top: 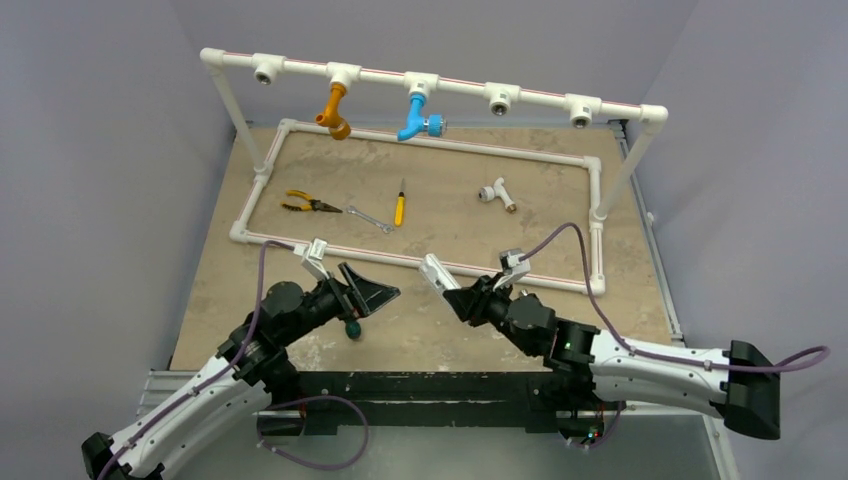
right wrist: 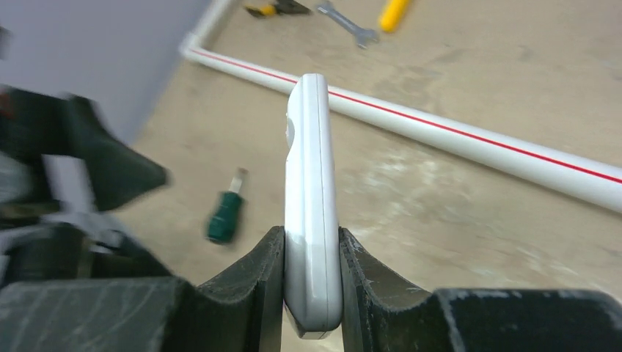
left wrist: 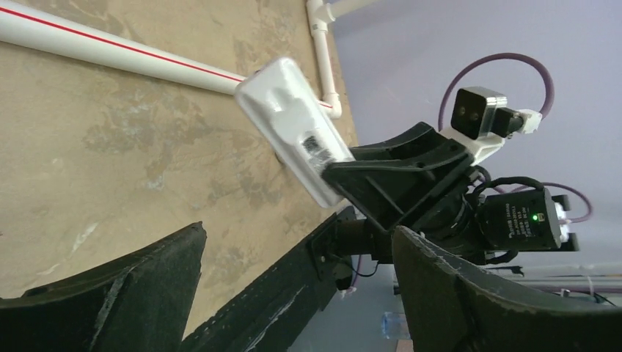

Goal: Load the batteries into the remote control

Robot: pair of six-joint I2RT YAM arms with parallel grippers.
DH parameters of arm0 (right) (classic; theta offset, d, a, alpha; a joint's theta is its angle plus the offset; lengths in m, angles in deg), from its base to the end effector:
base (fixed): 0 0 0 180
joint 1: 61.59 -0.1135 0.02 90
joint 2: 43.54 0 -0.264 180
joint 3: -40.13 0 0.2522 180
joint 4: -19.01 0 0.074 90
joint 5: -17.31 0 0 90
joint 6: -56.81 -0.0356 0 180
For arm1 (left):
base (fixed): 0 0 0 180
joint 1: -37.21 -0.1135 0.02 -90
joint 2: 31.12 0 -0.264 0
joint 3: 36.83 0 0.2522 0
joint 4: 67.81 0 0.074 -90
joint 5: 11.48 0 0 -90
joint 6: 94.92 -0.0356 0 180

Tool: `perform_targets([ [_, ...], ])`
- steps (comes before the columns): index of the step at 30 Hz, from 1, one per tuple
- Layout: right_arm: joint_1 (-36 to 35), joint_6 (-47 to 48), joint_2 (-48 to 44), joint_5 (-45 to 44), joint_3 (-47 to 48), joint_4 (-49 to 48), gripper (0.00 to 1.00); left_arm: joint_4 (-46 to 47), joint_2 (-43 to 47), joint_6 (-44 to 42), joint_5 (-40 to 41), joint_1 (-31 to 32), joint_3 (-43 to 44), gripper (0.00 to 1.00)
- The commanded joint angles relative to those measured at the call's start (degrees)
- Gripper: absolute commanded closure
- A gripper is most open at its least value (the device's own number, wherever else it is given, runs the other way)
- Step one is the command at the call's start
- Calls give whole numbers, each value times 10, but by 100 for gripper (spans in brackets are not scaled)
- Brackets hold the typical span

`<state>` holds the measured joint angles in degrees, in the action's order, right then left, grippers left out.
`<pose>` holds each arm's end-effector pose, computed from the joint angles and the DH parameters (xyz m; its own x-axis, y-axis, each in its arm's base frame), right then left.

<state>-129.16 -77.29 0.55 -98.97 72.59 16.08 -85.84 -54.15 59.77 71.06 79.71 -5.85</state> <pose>0.0841 0.1623 0.2303 -0.5020 0.4192 -0.7565 -0.4351 0.6335 0.6398 0.0960 -0.0942 0.2325 -0.7459 -0.5322 -0.4004 0.2100 0.3825 -0.8998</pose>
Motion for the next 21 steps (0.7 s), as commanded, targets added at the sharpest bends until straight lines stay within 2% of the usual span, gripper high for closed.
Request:
perform_targets([
  [1,-19,114,62,-95,39,126,100,-138,6,-86,31,1,60,5],
  [8,-120,191,176,-199,94,146,100,-144,6,-92,28,1,65,5],
  [13,-169,219,238,-252,98,130,100,-144,6,-90,27,1,61,5],
  [21,-237,239,392,-325,159,154,98,-125,-8,-85,17,1,53,5],
])
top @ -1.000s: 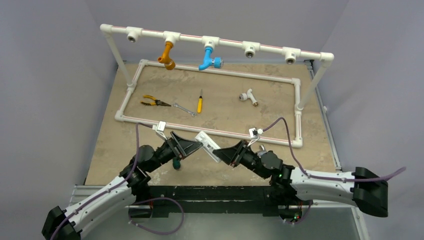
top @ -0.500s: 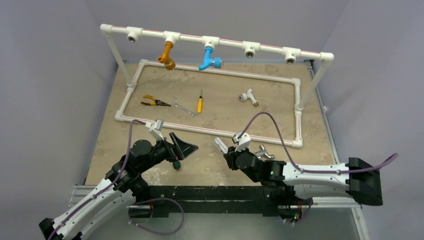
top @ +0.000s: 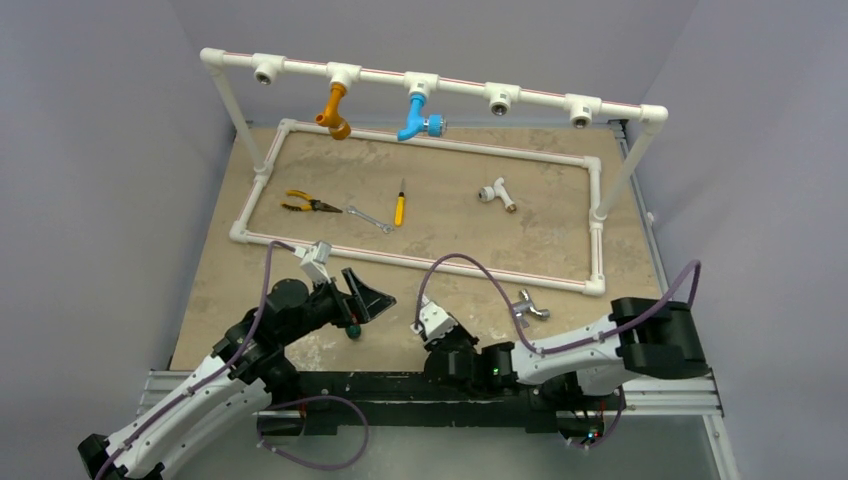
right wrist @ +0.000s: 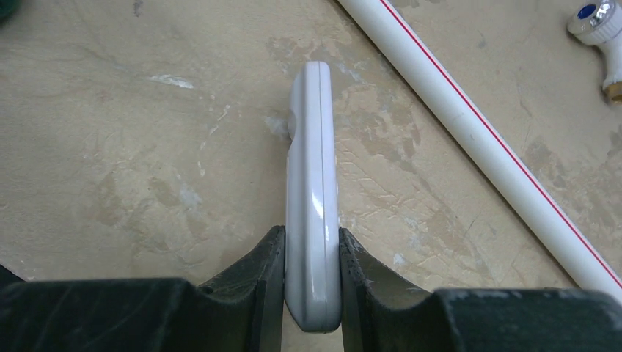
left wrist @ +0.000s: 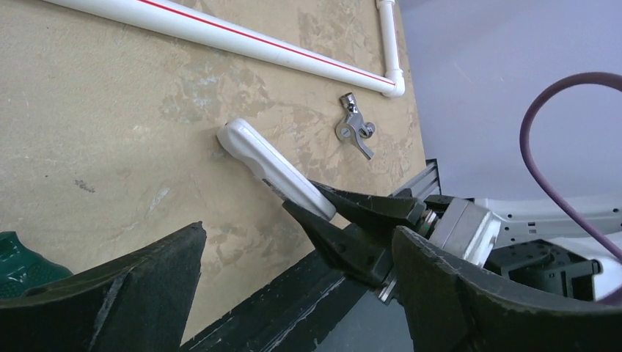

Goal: Load the batteries into the remote control

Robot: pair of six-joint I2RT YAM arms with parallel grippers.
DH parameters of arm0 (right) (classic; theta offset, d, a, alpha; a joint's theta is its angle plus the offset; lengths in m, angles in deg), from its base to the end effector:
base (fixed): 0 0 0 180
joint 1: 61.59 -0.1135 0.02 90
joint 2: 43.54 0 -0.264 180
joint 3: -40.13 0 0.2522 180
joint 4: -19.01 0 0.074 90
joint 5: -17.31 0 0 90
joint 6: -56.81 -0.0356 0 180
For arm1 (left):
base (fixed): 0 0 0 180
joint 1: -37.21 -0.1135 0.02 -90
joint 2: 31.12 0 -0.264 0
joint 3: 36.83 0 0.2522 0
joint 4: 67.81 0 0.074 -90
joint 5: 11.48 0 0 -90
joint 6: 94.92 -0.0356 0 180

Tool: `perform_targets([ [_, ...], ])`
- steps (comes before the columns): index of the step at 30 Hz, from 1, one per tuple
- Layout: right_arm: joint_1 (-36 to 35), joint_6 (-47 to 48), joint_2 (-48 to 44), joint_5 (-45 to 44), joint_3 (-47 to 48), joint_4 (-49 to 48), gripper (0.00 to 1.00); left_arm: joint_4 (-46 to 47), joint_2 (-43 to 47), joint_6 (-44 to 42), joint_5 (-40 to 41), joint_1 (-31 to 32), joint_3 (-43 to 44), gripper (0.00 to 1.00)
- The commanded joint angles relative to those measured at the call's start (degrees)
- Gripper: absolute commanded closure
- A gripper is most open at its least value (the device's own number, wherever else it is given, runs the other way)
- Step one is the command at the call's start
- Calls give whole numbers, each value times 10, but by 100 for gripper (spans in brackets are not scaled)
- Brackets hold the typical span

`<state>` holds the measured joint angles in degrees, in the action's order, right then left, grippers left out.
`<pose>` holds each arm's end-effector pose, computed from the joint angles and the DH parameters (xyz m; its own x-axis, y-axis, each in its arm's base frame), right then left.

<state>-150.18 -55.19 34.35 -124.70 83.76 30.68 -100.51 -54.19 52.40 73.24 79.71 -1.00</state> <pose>0.0339 0.2390 0.1607 -0.2418 -0.4550 -0.8570 -0.5514 0.7912 -0.2645 0.0907 -0.0875 0.2353 -0.7557 -0.4443 -0.4812 0.1860 0.5588 -0.8082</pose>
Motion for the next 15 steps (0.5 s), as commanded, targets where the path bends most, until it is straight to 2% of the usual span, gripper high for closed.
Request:
perform_targets([
  [1,-34,16,74,-74,59,17,94,24,-9,-10,-7,2,2,6],
  [4,-52,-3,129,-85,94,72,85,29,-9,-8,-10,1,-3,6],
  [8,-62,-37,172,-85,117,107,81,34,-7,-9,-16,1,-2,6],
  [15,-65,-56,155,-58,99,93,68,36,-5,-9,-13,1,-2,6],
])
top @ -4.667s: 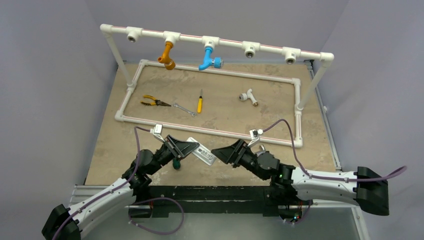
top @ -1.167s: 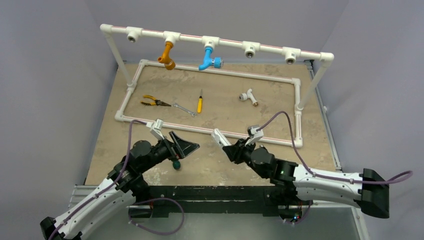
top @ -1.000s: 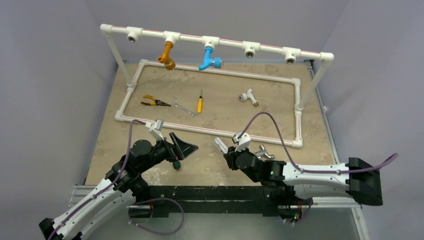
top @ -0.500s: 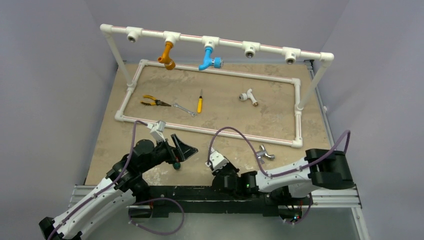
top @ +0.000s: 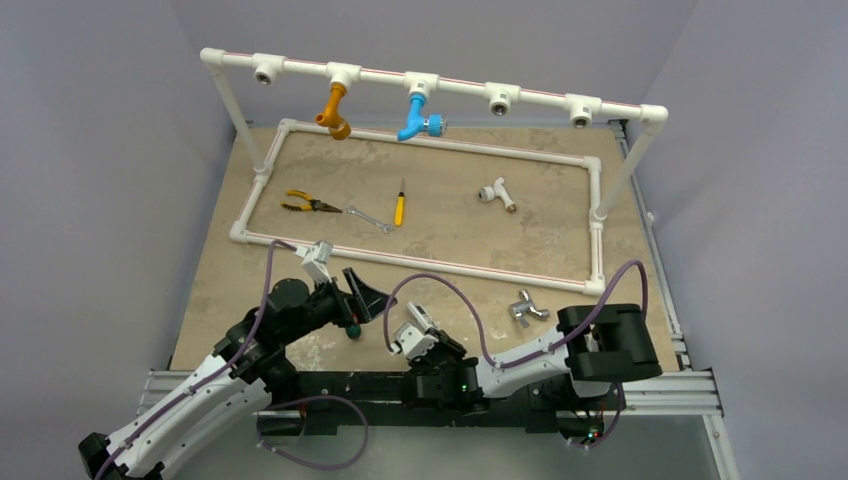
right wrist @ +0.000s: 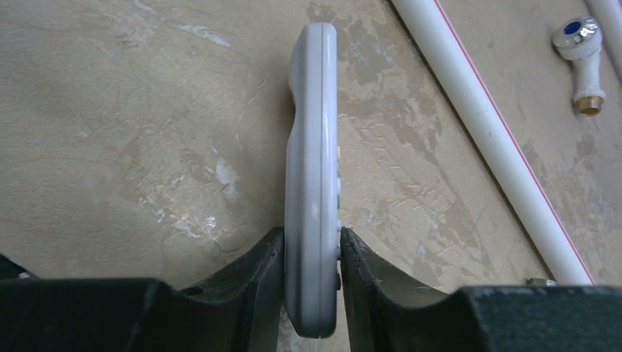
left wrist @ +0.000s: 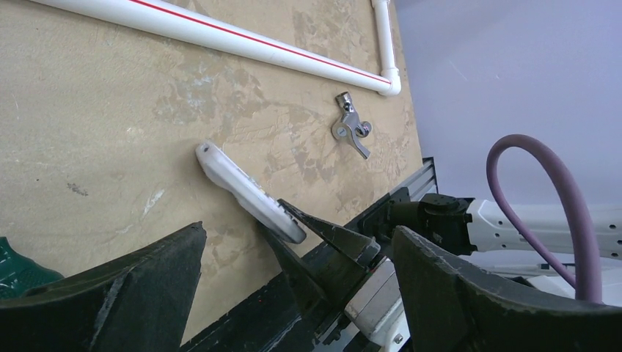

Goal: Load the batteries into the remote control

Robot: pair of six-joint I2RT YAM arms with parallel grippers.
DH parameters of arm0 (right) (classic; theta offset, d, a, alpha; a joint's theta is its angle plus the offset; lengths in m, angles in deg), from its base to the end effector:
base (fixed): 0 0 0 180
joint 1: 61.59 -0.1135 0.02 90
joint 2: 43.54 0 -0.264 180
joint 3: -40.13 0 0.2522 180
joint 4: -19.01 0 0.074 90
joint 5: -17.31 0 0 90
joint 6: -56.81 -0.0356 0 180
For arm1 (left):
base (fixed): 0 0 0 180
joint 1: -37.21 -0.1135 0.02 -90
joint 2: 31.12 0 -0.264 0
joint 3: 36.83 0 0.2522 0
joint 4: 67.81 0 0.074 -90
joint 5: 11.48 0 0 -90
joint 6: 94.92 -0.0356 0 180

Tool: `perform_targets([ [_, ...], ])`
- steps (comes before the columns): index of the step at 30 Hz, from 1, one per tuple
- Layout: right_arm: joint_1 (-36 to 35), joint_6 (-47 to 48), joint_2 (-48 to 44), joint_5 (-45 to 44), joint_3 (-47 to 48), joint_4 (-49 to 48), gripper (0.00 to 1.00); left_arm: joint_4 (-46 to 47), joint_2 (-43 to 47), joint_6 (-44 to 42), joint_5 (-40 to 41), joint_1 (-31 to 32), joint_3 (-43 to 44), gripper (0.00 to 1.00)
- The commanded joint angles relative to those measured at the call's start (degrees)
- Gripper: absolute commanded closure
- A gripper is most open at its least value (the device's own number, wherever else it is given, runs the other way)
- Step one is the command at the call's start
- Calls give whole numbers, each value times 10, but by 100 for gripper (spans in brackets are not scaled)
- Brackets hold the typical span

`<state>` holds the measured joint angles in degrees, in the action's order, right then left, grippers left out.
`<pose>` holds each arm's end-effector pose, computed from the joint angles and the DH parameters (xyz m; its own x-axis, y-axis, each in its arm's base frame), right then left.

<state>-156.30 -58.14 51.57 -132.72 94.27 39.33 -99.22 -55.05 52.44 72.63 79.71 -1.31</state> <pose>0.0079 0.2796 0.1306 -0.1591 -0.6349 -0.7560 -0.5128 0.7076 -0.4862 0.0924 -0.0896 0.2342 -0.7607 -0.4391 -0.4781 0.1903 0.5533 -0.8110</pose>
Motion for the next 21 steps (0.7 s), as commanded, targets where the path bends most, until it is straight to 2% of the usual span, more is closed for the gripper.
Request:
perform_targets([
  [1,-4,-24,-25,27,-12,-2,65,24,4,-8,-6,0,0,6],
  [3,-4,-15,-44,41,-20,-14,59,24,6,-8,-5,1,-1,6],
  [7,-4,11,-90,76,-30,-40,32,22,11,-7,-3,1,-2,6],
  [8,-4,16,-104,82,-30,-43,30,22,11,-6,-2,1,-2,6],
  [15,2,40,-277,126,-77,-114,21,-4,23,-16,13,0,9,6],
  [21,181,-19,-382,328,-103,-78,21,-56,26,-52,35,1,35,4],
])
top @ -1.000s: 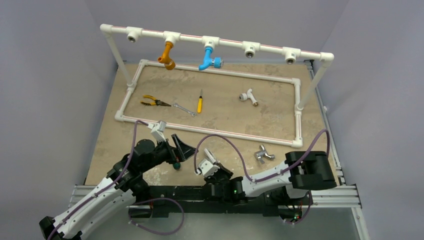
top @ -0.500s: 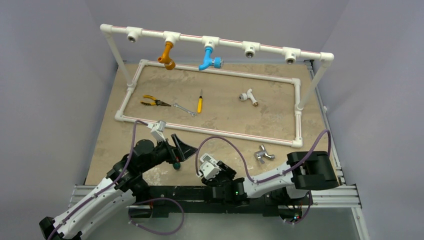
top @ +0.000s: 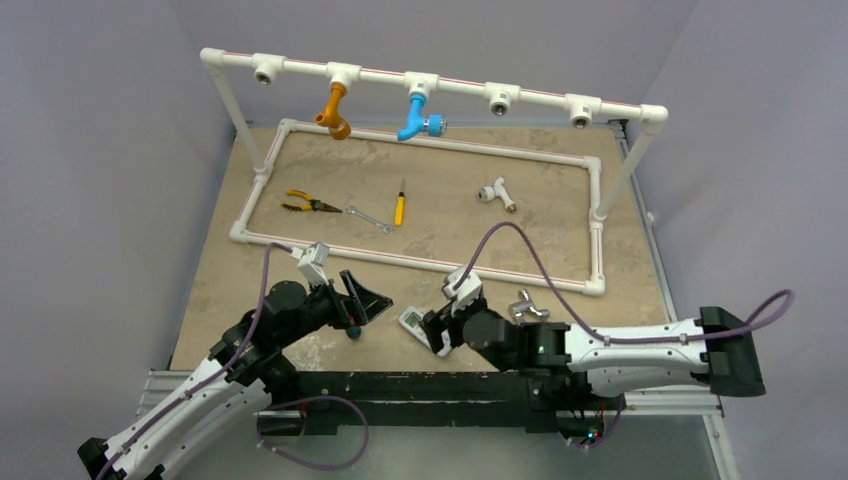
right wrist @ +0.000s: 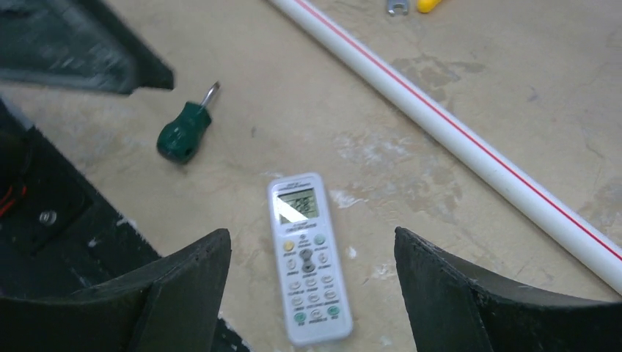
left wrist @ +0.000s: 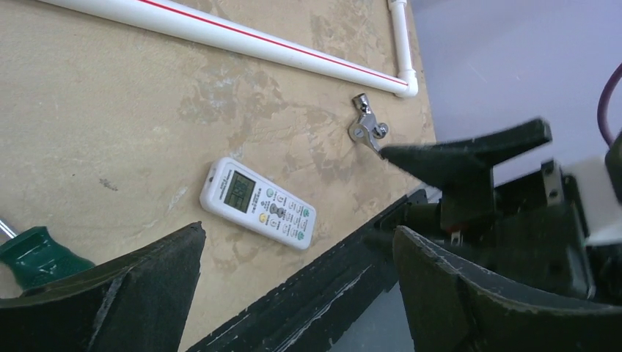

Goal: Load the batteries into the remote control

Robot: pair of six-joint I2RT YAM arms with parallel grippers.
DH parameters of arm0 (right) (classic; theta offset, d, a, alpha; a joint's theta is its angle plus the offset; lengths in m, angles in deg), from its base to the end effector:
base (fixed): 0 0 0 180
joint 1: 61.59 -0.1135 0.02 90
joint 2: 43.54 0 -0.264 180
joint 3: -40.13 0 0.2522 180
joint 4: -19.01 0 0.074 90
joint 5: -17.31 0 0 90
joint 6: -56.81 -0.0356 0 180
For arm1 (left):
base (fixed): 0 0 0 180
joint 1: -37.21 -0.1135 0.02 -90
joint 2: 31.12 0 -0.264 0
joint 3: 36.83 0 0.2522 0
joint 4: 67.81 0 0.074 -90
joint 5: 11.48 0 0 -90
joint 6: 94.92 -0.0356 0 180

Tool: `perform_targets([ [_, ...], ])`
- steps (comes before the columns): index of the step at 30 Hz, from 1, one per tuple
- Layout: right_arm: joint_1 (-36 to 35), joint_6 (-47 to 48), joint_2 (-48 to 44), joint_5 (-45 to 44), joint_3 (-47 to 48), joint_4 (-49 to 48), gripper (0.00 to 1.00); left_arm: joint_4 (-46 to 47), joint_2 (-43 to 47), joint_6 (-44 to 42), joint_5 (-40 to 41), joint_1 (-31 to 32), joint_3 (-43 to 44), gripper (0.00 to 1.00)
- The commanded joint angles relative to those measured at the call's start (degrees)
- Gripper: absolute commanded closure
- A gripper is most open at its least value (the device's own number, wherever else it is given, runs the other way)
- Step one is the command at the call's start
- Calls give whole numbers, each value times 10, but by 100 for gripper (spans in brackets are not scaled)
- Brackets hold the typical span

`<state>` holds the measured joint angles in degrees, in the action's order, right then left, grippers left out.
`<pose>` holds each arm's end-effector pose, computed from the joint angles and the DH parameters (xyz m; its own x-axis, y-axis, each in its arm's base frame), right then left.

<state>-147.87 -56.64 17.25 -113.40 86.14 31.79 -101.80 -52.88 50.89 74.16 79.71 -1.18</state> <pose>0.0377 0.2226 0.2329 -0.3136 -0.1744 -0.9334 -0.6476 0.7582 0.0759 0.0885 -0.0847 0.2343 -0.7431 -0.4377 -0.5061 0.1985 0.5781 -0.7915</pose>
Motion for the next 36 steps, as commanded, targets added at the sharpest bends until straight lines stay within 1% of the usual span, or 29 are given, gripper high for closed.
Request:
perform_targets([
  [1,134,-44,-47,177,-26,2,21,-38,3,-41,23,1,40,4],
  [2,182,-56,-54,243,-31,2,21,-45,3,-45,26,1,45,4],
  [3,240,-64,-63,334,-46,-20,21,-52,2,-49,29,1,49,4],
  [4,295,-64,-75,417,-75,-63,21,-57,2,-52,32,1,53,4],
  [5,345,-105,-92,471,-94,-101,21,-62,4,-55,36,1,55,3],
  [6,385,-130,-110,505,-126,-127,21,-67,5,-57,38,1,58,3],
  [8,447,-153,-139,536,-144,-118,21,-79,8,-62,42,1,63,3],
  [11,517,-160,-177,574,-159,-81,21,-103,12,-69,71,1,72,2],
  [13,574,-173,-228,606,-182,-76,21,-121,16,-77,84,1,79,0],
  [16,629,-189,-299,620,-211,-47,21,-157,24,-83,112,2,89,0],
  [19,659,-191,-346,617,-220,3,22,-189,41,-84,140,1,89,0],
  [24,662,-185,-386,561,-216,83,21,-207,96,-88,160,0,73,0],
  [28,662,-158,-398,540,-206,120,20,-223,137,-90,182,1,66,0],
  [31,662,-133,-414,535,-198,143,20,-238,149,-94,200,1,67,0],
  [34,662,-136,-433,518,-196,156,19,-279,161,-93,248,1,82,0],
  [36,663,-146,-445,501,-194,171,19,-286,171,-93,275,1,94,0],
])
